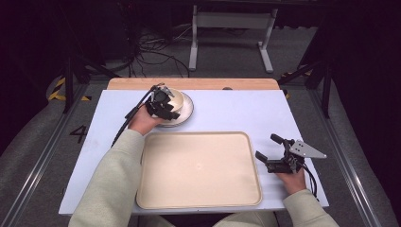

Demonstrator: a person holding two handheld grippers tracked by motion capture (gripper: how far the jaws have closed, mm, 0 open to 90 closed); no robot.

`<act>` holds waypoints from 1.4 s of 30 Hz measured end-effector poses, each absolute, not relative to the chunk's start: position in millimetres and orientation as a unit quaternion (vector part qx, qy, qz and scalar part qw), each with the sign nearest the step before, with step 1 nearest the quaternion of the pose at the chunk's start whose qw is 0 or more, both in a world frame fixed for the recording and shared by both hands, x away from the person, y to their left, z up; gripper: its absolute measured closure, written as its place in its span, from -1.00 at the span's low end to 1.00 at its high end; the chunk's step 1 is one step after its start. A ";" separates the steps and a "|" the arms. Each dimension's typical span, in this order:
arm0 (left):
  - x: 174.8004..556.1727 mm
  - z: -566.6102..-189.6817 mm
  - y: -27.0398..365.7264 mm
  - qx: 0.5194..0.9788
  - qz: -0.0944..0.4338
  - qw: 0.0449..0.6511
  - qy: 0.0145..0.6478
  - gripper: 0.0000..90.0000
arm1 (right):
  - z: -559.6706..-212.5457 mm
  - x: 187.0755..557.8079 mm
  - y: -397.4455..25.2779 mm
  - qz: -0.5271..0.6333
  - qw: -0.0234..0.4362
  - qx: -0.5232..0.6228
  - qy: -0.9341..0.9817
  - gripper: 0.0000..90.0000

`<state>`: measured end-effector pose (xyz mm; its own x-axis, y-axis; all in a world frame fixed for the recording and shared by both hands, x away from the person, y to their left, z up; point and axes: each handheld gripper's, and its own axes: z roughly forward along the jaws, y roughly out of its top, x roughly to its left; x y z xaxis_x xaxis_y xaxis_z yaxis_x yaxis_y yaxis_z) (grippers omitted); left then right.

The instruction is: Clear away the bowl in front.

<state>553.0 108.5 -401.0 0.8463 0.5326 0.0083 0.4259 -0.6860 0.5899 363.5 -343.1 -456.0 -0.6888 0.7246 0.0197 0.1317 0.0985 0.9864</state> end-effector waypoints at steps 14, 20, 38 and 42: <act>551.1 -407.8 100.3 0.928 0.100 0.248 0.258 0.49 | -456.1 363.7 -343.0 0.597 0.249 0.307 0.698 -0.95; 552.0 -407.0 100.8 0.929 0.104 0.244 0.259 0.68 | -456.1 363.7 -343.0 0.597 0.249 0.309 0.698 -0.95; 546.8 -404.5 88.1 0.942 0.139 0.213 0.218 0.86 | -456.1 363.8 -343.1 0.597 0.250 0.312 0.696 -0.94; 546.0 -403.2 87.5 0.943 0.143 0.211 0.214 0.86 | -456.1 363.7 -343.3 0.597 0.249 0.312 0.696 -0.94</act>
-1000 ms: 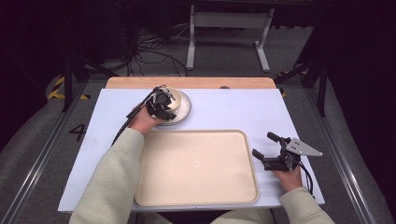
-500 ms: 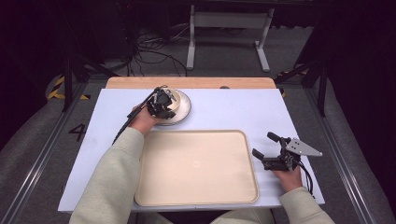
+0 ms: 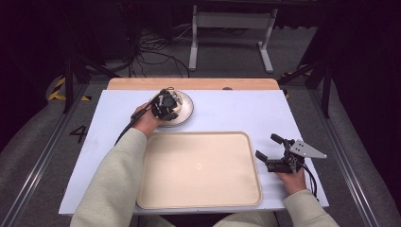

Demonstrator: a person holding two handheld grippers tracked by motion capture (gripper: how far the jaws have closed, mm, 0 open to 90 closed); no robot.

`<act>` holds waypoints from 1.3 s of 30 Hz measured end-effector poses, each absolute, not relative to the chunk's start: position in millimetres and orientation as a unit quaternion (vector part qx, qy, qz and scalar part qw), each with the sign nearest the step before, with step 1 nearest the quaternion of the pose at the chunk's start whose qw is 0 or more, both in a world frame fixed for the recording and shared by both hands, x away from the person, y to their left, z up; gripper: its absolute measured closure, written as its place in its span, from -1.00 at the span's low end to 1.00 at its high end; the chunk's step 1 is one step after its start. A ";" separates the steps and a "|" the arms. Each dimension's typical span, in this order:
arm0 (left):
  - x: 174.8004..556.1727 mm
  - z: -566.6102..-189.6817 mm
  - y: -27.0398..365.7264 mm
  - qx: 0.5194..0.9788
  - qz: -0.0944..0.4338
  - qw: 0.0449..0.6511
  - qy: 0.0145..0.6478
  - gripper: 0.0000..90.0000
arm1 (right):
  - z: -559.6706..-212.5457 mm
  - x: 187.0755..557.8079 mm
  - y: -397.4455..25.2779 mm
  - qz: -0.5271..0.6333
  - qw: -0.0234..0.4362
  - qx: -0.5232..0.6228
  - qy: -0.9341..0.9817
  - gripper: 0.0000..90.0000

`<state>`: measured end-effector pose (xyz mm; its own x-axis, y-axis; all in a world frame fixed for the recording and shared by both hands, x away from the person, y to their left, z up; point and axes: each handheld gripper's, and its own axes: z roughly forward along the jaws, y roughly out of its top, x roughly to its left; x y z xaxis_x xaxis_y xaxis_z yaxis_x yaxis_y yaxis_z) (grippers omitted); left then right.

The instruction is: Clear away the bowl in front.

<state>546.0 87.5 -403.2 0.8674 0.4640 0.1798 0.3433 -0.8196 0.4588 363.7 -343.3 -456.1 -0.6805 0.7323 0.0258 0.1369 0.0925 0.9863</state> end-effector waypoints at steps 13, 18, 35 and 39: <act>543.6 -390.8 97.7 0.939 0.133 0.224 0.226 0.85 | -456.1 363.8 -343.1 0.596 0.250 0.312 0.696 -0.94; 539.7 -383.6 100.8 0.938 0.129 0.229 0.226 0.85 | -456.1 363.7 -343.1 0.596 0.251 0.314 0.695 -0.94; 520.7 -354.6 101.9 0.947 0.113 0.226 0.200 0.85 | -456.0 363.6 -343.4 0.596 0.251 0.316 0.694 -0.95; 514.4 -347.7 102.9 0.948 0.110 0.227 0.195 0.85 | -456.0 363.5 -343.1 0.596 0.252 0.315 0.694 -0.96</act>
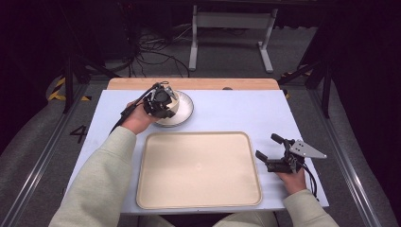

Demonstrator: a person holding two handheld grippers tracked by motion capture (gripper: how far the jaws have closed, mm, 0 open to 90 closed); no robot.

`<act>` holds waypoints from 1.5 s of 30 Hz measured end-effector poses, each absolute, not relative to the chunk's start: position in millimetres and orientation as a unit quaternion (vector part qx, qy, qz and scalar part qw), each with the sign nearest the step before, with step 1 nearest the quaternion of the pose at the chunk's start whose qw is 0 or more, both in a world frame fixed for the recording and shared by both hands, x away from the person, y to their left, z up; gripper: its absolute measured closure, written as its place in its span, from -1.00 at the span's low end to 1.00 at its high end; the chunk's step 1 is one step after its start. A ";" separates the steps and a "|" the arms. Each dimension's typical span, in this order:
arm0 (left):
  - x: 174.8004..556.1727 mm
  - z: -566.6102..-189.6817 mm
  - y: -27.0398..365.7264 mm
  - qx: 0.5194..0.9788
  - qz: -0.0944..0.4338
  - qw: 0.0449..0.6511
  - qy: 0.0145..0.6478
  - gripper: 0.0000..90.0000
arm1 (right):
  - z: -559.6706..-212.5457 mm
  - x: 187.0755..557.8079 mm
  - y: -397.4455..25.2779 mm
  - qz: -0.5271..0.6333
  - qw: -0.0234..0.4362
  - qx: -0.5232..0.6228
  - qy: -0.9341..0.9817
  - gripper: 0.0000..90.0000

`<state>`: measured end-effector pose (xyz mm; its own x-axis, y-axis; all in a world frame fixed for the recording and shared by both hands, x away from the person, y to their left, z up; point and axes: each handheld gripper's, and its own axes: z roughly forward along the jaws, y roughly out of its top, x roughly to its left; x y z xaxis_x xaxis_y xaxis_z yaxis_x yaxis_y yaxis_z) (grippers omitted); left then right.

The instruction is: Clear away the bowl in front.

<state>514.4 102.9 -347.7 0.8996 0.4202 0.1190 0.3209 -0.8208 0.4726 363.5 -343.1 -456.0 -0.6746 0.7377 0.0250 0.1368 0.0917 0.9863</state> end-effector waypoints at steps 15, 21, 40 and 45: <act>487.4 -324.7 92.1 0.959 0.089 0.225 0.148 0.85 | -456.1 363.7 -344.1 0.598 0.252 0.318 0.691 -0.96; 470.2 -311.8 83.9 0.962 0.081 0.233 0.119 0.85 | -456.1 363.7 -344.4 0.600 0.250 0.318 0.690 -0.97; 426.7 -291.4 58.7 0.969 0.065 0.229 0.061 0.85 | -456.1 363.9 -344.7 0.600 0.250 0.319 0.690 -0.97; 419.5 -292.1 55.2 0.971 0.067 0.226 0.045 0.85 | -456.2 363.8 -344.8 0.601 0.250 0.320 0.689 -0.97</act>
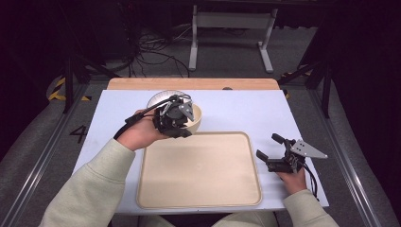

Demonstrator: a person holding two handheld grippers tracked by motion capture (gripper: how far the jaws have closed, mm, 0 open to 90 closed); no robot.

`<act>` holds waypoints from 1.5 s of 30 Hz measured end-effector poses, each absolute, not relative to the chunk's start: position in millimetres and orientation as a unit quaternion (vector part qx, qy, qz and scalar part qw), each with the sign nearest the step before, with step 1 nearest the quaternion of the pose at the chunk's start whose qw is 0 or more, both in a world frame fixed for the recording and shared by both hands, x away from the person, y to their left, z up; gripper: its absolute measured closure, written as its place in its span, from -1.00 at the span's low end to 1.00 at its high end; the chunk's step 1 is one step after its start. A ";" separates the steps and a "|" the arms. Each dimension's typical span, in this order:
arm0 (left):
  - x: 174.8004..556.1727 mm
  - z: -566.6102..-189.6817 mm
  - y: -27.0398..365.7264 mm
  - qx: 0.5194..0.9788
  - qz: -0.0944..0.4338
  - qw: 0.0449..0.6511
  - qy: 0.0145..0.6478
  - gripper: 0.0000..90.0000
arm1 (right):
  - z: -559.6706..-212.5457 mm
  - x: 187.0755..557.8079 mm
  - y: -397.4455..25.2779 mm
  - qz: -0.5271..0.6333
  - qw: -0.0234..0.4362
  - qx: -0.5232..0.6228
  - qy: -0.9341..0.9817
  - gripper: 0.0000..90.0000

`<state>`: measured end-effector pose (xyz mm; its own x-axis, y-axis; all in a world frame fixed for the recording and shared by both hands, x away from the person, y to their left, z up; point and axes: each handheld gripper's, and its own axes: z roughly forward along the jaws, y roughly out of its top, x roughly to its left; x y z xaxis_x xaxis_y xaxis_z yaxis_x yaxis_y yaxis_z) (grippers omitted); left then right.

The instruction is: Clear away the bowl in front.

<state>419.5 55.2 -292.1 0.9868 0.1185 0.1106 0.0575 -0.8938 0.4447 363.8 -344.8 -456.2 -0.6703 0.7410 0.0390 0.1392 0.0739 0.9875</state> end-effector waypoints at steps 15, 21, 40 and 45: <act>399.8 -298.0 40.1 0.972 0.061 0.225 0.009 0.85 | -456.1 363.8 -345.2 0.602 0.249 0.321 0.688 -0.97; 393.6 -304.6 29.7 0.974 0.052 0.219 -0.006 0.85 | -456.1 363.8 -345.2 0.602 0.249 0.320 0.688 -0.97; 380.4 -328.8 8.6 0.978 0.038 0.202 -0.028 0.85 | -456.1 363.8 -345.0 0.602 0.249 0.318 0.689 -0.97; 378.0 -338.5 3.4 0.980 0.031 0.194 -0.031 0.85 | -456.1 363.8 -345.0 0.602 0.249 0.318 0.689 -0.97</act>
